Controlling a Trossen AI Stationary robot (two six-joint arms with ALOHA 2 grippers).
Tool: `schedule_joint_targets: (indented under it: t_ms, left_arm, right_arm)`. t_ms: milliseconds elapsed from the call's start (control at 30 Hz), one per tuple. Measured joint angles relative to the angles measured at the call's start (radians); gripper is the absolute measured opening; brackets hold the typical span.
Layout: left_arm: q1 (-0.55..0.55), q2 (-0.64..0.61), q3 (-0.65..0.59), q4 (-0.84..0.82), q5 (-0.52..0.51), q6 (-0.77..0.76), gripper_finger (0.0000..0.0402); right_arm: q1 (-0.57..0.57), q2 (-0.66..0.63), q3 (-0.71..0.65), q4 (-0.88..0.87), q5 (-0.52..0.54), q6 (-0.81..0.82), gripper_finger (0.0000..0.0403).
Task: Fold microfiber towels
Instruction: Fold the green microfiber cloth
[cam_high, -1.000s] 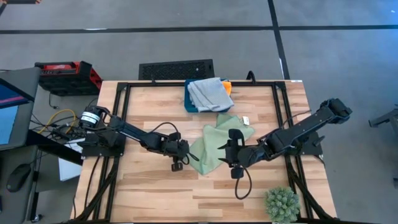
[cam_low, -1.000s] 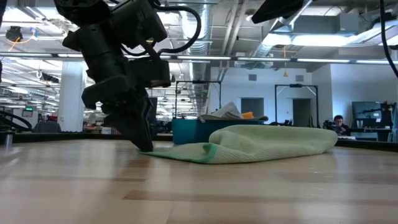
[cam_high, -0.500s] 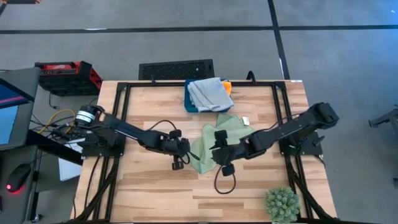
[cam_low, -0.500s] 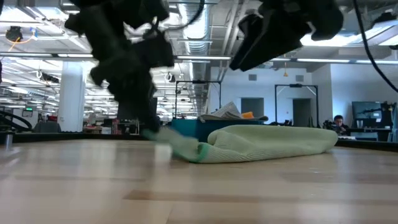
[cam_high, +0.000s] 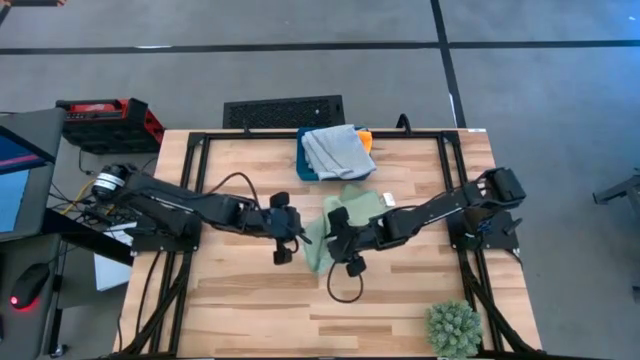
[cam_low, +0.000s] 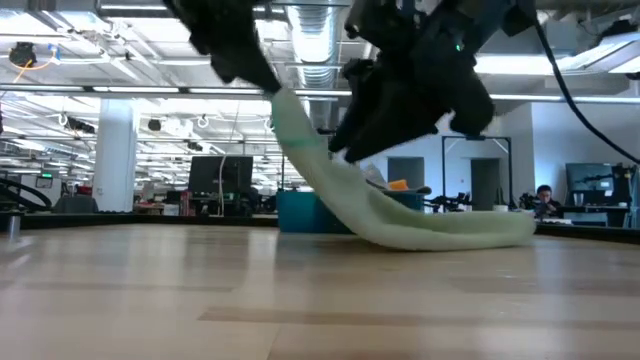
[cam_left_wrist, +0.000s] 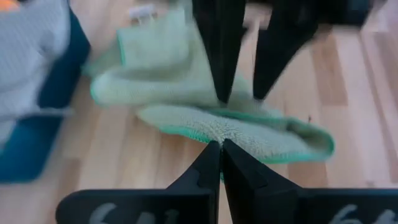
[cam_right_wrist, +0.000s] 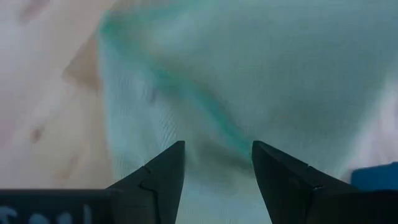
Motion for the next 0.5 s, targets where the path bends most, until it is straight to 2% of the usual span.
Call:
schedule_joint_targets:
  t_ms: [267, 500]
  left_arm:
    - [-0.001, -0.019, 0.139, -0.118, -0.040, 0.067, 0.0000]
    - [-0.006, -0.018, 0.251, -0.198, -0.091, 0.121, 0.0000]
  right_arm:
    - [-0.011, 0.003, 0.013, 0.062, -0.012, -0.113, 0.0210]
    - [-0.013, 0.001, 0.015, 0.053, -0.025, -0.133, 0.0210]
